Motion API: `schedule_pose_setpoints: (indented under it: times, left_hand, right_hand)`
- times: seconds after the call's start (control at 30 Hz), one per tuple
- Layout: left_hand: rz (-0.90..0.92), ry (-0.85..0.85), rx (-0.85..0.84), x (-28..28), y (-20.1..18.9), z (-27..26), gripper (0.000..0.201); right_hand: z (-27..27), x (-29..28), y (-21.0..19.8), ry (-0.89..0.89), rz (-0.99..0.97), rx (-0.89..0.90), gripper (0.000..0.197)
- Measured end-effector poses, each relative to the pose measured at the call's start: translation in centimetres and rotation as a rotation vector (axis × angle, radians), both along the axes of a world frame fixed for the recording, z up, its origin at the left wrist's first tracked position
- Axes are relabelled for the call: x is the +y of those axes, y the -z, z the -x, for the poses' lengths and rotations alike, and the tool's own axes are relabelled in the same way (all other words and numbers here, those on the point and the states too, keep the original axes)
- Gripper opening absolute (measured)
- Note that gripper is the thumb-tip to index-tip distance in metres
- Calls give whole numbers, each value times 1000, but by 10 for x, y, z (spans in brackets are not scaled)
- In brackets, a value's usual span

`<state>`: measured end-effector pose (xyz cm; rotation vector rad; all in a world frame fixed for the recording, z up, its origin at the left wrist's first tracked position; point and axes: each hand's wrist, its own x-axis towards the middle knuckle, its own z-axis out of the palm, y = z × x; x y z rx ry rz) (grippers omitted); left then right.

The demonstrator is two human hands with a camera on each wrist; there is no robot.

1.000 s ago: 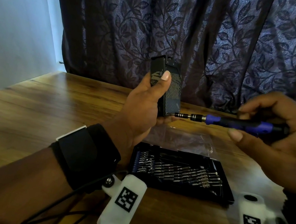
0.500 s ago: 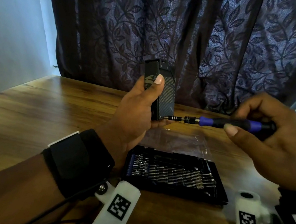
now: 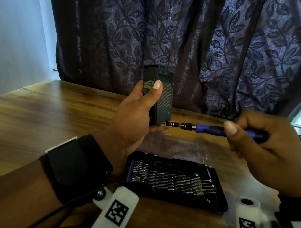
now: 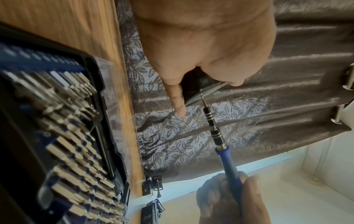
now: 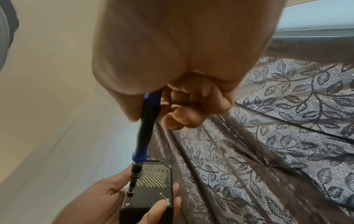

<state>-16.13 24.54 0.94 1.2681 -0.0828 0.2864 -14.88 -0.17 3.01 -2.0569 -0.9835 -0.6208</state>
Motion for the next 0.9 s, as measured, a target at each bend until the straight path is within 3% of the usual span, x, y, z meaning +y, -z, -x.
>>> schedule_pose_setpoints:
  times: [0.1, 0.3, 0.43, 0.57, 0.77, 0.9]
  left_hand:
    - [-3, -7, -2, 0, 0, 0, 36]
    - [-6, -17, 0, 0, 0, -1, 34]
    - [-17, -23, -9, 1, 0, -1, 37]
    - [-8, -23, -11, 1, -2, 0, 38]
    - [-4, -28, -9, 2, -3, 1, 37]
    - [-13, -10, -15, 1, -2, 2, 36]
  right_hand:
    - [-1, 1, 0, 2, 3, 31, 53]
    - [0, -1, -1, -12, 28, 36, 30]
    - [-1, 0, 1, -18, 46, 71, 48]
    - [-1, 0, 0, -46, 1, 73, 32]
    - [-3, 0, 2, -12, 48, 80, 61]
    - [-3, 0, 2, -49, -34, 70, 31]
